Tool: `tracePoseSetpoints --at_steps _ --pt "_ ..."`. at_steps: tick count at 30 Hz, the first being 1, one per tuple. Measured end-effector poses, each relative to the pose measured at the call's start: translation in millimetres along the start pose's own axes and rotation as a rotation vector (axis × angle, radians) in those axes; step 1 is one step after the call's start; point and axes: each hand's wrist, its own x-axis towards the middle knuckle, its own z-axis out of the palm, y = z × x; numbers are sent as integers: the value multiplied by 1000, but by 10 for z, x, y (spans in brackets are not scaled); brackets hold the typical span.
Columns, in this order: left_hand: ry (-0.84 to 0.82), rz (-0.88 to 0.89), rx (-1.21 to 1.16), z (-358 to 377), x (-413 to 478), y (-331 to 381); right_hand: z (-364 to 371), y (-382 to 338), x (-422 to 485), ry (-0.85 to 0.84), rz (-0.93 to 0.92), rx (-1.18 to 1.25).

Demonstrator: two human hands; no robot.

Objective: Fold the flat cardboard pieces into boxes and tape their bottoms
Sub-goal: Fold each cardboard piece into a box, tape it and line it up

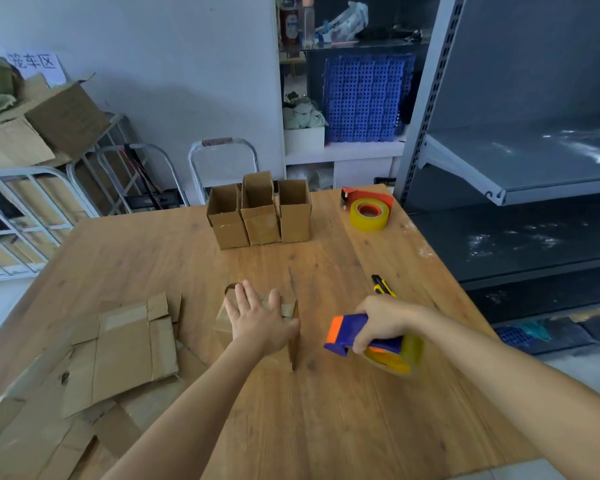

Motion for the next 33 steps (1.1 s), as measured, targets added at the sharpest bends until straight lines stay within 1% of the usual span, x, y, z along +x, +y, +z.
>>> tracePoseSetpoints --at_steps 2,6,9,10,12,13,14,15,16,17,18,19,20,21,22,24,26,30,33 --pt "-5 -10 -24 33 16 93 -4 -12 -15 90 -50 33" --pt "95 -76 -2 161 -16 263 197 26 -54 245 -75 114" --pt "85 -78 -23 149 -10 243 468 66 1 331 -85 113" --pt "81 -77 -93 116 -2 234 567 76 25 355 -79 94" --pt "94 -90 -347 -14 -4 178 717 54 22 407 -74 80" --pt "129 -95 -446 -76 -10 107 766 34 17 437 -83 129" --pt "169 -101 -486 -128 -27 14 790 19 5 452 -98 228" --pt "212 -106 -467 -163 -54 -87 797 13 -7 458 -108 402" --pt "253 -107 -434 -191 -84 -196 786 15 -20 441 -97 633" --pt "275 -119 -427 -210 -113 -300 761 23 -34 387 -74 888" --pt "274 -143 -468 -236 -147 -383 738 26 -58 304 -47 1163" --pt "240 -186 -553 -258 -171 -449 732 31 -73 206 10 1402" --pt "189 -239 -653 -281 -190 -498 738 41 -86 122 81 1580" --pt "145 -283 -738 -283 -195 -553 749 56 -95 51 156 1704" --pt "107 -298 -788 -274 -200 -601 781 83 -83 7 227 1777" --pt "95 -274 -834 -235 -220 -696 881 142 -42 -40 307 1812" --pt "104 -240 -883 -208 -243 -748 972 201 2 -49 343 1823" --pt "84 -212 -887 -191 -227 -780 988 276 21 -36 345 1817" --pt "36 -195 -871 -170 -174 -815 983 332 17 -18 327 1708"
